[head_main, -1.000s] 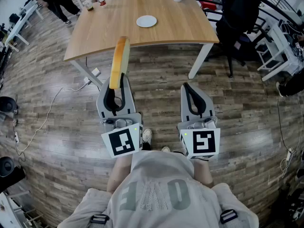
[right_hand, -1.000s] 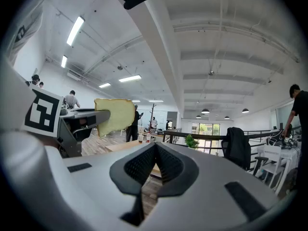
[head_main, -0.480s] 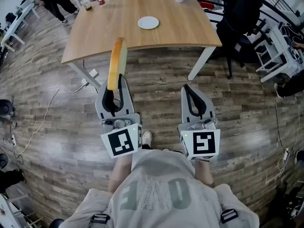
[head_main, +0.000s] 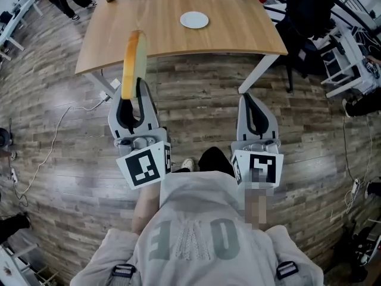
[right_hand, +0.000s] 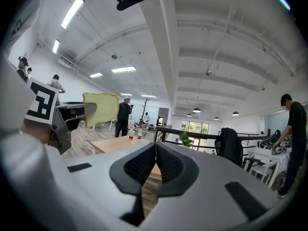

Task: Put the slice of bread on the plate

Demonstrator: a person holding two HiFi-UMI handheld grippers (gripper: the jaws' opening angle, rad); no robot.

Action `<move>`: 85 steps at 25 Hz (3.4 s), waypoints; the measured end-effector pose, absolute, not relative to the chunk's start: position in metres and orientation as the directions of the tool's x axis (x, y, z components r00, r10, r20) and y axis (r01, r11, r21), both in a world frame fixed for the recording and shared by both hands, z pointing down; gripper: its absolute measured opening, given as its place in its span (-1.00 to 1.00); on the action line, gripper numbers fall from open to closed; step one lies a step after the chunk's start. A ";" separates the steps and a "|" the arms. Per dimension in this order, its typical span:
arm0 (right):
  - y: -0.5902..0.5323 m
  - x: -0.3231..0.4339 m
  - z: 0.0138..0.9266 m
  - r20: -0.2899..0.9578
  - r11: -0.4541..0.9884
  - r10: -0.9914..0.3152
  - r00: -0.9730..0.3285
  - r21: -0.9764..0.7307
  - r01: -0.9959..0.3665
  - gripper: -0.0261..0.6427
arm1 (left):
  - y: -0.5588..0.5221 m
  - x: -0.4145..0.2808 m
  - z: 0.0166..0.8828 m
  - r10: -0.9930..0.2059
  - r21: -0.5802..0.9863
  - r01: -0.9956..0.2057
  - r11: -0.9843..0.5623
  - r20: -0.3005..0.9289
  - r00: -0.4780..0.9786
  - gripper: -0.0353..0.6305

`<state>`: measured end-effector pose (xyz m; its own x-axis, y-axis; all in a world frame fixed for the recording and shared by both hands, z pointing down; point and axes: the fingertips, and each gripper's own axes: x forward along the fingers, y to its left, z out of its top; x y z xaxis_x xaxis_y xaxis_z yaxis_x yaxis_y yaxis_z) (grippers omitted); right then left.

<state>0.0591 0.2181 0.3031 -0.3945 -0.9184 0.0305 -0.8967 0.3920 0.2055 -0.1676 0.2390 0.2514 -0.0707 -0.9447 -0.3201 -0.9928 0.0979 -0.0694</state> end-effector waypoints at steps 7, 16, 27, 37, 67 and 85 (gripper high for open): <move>0.189 0.051 0.312 0.073 0.387 -0.922 -0.380 0.200 -0.900 -0.87 | 0.204 -0.179 0.261 -0.954 -0.062 -0.996 0.070 -0.296 -0.049 -0.63; 0.098 0.041 0.332 0.026 0.439 -0.897 -0.442 0.182 -0.880 -0.86 | 0.136 -0.181 0.282 -0.953 -0.119 -0.987 0.108 -0.294 -0.068 -0.63; -0.091 0.069 0.300 0.005 0.457 -0.886 -0.464 0.179 -0.871 -0.86 | -0.047 -0.163 0.262 -0.953 -0.122 -0.982 0.144 -0.285 -0.105 -0.63; -0.217 0.050 0.294 -0.015 0.580 -0.807 -0.590 0.168 -0.797 -0.86 | -0.155 -0.171 0.234 -0.932 -0.154 -0.956 0.249 -0.308 -0.193 -0.63; -0.304 0.019 0.296 0.077 0.577 -0.816 -0.573 0.168 -0.799 -0.86 | -0.297 -0.150 0.274 -0.994 -0.424 -0.904 0.048 -0.114 0.001 -0.63; -0.290 0.045 0.331 0.217 0.492 -0.866 -0.450 0.213 -0.844 -0.86 | -0.346 -0.110 0.477 -0.950 -0.765 -0.576 -0.289 0.305 0.072 -0.63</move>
<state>0.0449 -0.2899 0.3306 -0.4504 -0.8662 0.2166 -0.8441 0.4921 0.2128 -0.1096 -0.3463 0.4774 0.0716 -0.9497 0.3048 -0.5762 -0.2888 -0.7646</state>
